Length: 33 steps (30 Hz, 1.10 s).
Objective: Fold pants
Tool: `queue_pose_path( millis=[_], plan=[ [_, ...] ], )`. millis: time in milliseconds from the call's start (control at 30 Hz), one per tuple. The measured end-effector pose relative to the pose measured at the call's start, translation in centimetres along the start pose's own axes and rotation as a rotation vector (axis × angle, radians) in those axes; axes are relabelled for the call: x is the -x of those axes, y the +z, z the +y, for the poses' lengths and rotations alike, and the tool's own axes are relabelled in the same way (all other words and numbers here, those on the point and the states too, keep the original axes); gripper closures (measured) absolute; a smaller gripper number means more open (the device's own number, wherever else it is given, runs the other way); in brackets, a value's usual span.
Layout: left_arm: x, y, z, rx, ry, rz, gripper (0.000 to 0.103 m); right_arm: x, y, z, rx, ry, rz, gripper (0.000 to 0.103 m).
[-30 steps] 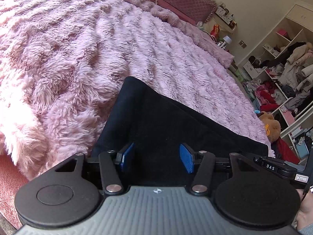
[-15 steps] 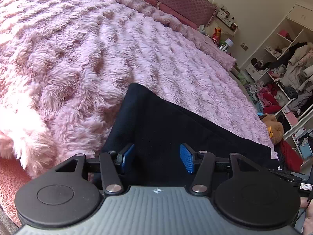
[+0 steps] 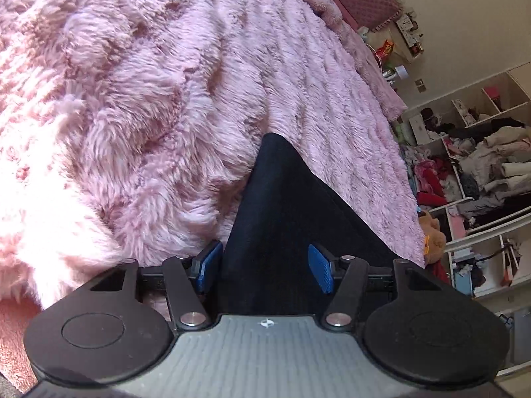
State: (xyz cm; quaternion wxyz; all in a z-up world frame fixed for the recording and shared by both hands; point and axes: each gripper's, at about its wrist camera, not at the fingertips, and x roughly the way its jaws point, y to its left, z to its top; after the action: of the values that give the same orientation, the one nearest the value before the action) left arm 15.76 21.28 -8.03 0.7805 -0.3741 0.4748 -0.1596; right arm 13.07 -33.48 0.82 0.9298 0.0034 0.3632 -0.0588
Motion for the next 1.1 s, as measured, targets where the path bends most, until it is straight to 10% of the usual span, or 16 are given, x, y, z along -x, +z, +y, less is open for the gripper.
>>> queue_pose_path(
  millis=[233, 400, 700, 1100],
  plan=[
    [-3.3, 2.3, 1.3, -0.015, -0.078, 0.151, 0.032, 0.3, -2.7, 1.3, 0.106, 0.064, 0.027, 0.1],
    [-4.9, 3.5, 3.1, 0.124, -0.138, 0.229, 0.087, 0.2, -3.0, 2.0, 0.109, 0.062, 0.057, 0.1],
    [-1.7, 3.2, -3.1, 0.046, -0.19, 0.141, 0.094, -0.1, -2.5, 2.0, 0.082, 0.056, 0.084, 0.1],
    [-0.6, 0.2, -21.4, -0.104, 0.093, 0.058, 0.094, 0.7, -3.6, -3.7, -0.115, 0.161, -0.003, 0.101]
  ],
)
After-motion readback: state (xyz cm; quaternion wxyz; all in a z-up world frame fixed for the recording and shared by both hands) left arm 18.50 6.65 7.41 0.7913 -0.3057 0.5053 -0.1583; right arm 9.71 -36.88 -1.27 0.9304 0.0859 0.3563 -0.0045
